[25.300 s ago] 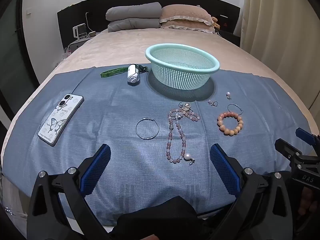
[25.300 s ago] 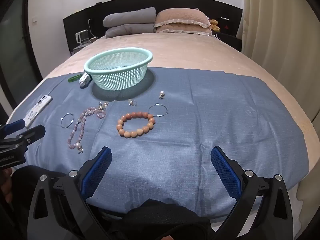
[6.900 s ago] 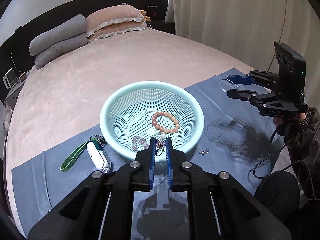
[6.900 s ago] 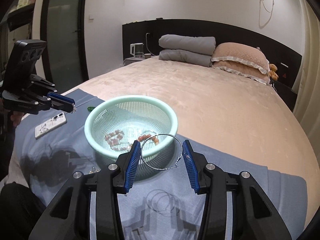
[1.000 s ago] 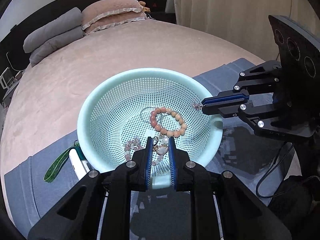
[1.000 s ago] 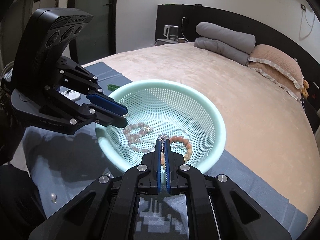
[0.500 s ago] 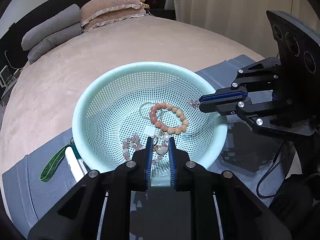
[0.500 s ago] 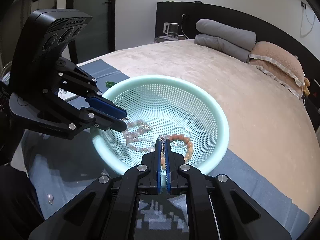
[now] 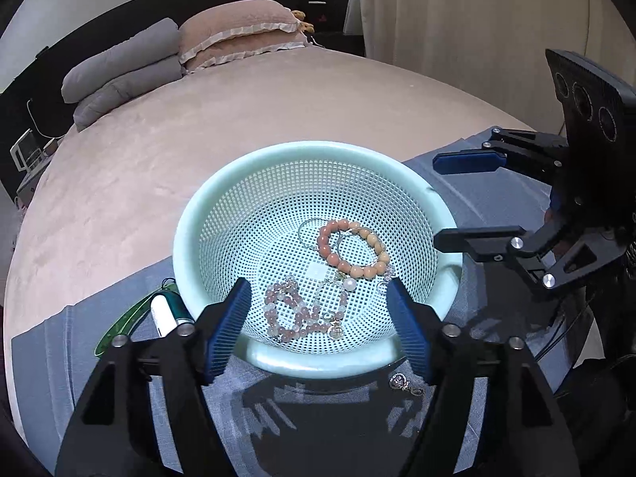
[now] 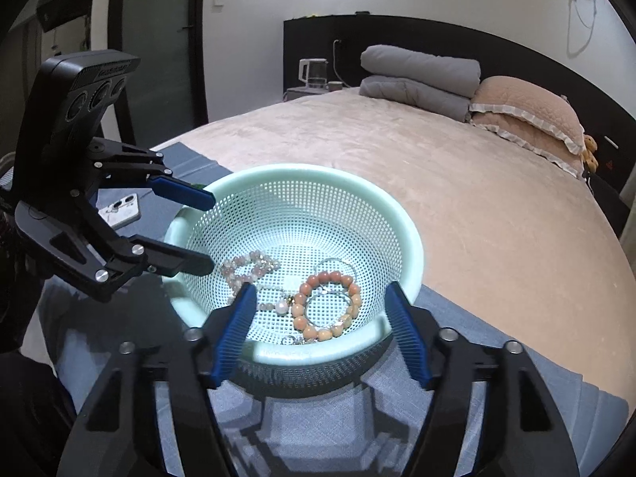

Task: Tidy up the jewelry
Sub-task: 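Withdraw both tools from the basket toward the remaining earrings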

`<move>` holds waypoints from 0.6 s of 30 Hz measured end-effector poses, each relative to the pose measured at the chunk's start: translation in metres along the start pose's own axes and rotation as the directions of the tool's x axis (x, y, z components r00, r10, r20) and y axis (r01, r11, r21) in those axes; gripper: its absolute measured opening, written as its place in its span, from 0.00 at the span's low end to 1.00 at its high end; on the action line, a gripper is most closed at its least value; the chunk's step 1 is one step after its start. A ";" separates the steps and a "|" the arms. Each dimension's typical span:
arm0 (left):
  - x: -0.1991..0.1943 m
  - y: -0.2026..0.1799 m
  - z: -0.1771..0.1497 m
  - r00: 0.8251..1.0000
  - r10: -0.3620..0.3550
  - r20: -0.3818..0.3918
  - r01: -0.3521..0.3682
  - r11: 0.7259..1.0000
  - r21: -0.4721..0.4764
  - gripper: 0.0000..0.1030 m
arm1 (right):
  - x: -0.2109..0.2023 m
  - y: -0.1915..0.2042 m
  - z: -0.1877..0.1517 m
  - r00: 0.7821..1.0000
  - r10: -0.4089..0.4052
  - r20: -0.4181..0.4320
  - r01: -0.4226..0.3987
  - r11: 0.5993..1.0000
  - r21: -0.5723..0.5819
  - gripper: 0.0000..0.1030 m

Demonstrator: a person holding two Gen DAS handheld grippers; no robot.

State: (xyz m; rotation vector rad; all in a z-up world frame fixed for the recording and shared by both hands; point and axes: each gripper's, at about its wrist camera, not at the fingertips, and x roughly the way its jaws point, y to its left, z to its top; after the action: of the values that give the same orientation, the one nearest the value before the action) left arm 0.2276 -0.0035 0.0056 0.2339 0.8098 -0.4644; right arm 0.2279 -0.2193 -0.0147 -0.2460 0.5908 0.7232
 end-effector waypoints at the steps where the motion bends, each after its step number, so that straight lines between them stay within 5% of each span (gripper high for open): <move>1: -0.002 0.001 0.000 1.000 0.008 0.005 -0.008 1.000 -0.005 0.83 | -0.002 -0.002 -0.002 1.000 0.001 0.004 -0.001 1.000 0.014 0.76; 3: -0.006 0.002 -0.001 0.999 0.037 0.006 -0.037 0.999 -0.017 0.95 | -0.005 -0.002 -0.005 1.000 -0.010 0.011 0.009 1.000 0.018 0.82; 18: -0.033 -0.011 -0.034 0.996 0.084 -0.028 -0.084 0.996 0.000 0.94 | -0.020 0.002 -0.032 0.997 -0.031 -0.066 0.033 0.999 0.029 0.83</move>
State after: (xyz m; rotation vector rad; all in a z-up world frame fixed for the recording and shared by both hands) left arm 0.1809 0.0100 0.0075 0.2729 0.8245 -0.3823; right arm 0.2010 -0.2416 -0.0293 -0.2519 0.6583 0.6765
